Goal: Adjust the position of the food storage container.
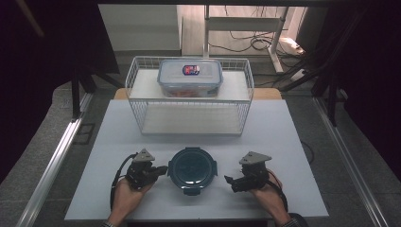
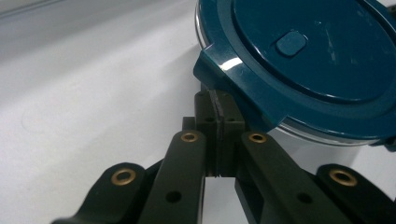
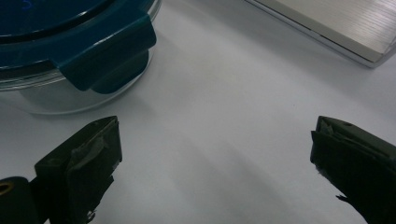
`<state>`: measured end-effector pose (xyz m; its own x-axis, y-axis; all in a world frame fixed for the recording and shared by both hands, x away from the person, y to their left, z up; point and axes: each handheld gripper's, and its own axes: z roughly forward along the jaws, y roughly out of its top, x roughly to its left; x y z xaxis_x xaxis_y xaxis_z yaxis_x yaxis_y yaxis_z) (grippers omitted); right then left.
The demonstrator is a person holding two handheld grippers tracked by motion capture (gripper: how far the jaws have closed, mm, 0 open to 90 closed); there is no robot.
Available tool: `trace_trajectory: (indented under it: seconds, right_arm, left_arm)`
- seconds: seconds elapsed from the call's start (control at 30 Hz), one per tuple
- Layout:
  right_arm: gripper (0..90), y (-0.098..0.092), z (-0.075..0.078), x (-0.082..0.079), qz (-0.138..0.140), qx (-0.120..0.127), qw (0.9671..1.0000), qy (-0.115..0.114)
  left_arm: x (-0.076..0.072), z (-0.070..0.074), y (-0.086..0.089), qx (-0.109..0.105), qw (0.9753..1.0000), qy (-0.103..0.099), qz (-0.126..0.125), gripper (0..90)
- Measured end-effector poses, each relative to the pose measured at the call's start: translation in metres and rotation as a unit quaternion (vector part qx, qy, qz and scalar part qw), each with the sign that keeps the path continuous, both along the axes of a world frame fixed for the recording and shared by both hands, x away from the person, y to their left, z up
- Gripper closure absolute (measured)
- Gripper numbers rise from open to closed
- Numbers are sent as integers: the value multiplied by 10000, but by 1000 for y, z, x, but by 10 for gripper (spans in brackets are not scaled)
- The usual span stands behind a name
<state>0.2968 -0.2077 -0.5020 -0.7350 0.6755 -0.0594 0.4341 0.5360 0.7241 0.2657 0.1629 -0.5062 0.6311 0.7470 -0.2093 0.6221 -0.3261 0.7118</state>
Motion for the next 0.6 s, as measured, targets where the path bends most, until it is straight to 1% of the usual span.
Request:
trace_trajectory:
  seconds: [0.07, 0.1, 0.13, 0.17, 0.2, 0.27, 0.37, 0.4, 0.43, 0.47, 0.5, 0.57, 0.6]
  right_arm:
    - [19, -2, 0, 0, -8, 5, 10000, -9]
    - [19, -2, 1, 0, -15, 15, 10000, -10]
    - [19, -3, 1, 0, -20, 20, 10000, -8]
    - [19, -3, 1, 0, -22, 23, 10000, -12]
    - [19, -4, 1, 0, -22, 33, 10000, -13]
    - [19, -4, 1, 0, -21, 43, 10000, -9]
    - [18, -4, 1, -1, -28, 36, 10000, -20]
    - [18, -4, 1, -1, -28, 36, 10000, -20]
    - [18, -4, 1, -1, -32, 33, 10000, -21]
    - [18, -4, 1, -1, -32, 34, 10000, -27]
    - [18, -4, 1, -1, -24, 33, 10000, -22]
    - [18, -4, 1, -1, -16, 29, 10000, -26]
    - [18, -4, 1, -1, -16, 29, 10000, -26]
  left_arm:
    - [-1, 1, 0, 158, 9998, -104, -19, 899]
    - [-3, 2, 0, 258, 9995, -176, 10, 882]
    - [-4, 2, 1, 336, 9992, -206, 50, 790]
    - [-5, 2, 3, 354, 9990, -236, 96, 747]
    - [-5, 2, 5, 354, 9990, -225, 121, 703]
    - [-7, 2, 11, 292, 9992, -221, 177, 599]
    - [-10, 2, 25, 104, 9993, -226, 261, 410]
    - [-10, 2, 25, 104, 9993, -226, 261, 380]
    - [-11, 2, 28, 42, 9993, -229, 288, 380]
    - [-12, 2, 31, -42, 9993, -240, 283, 348]
    - [-13, 2, 35, -185, 9991, -289, 236, 268]
    - [-14, 2, 36, -225, 9990, -328, 211, 207]
    - [-14, 1, 37, -261, 9990, -310, 175, 207]
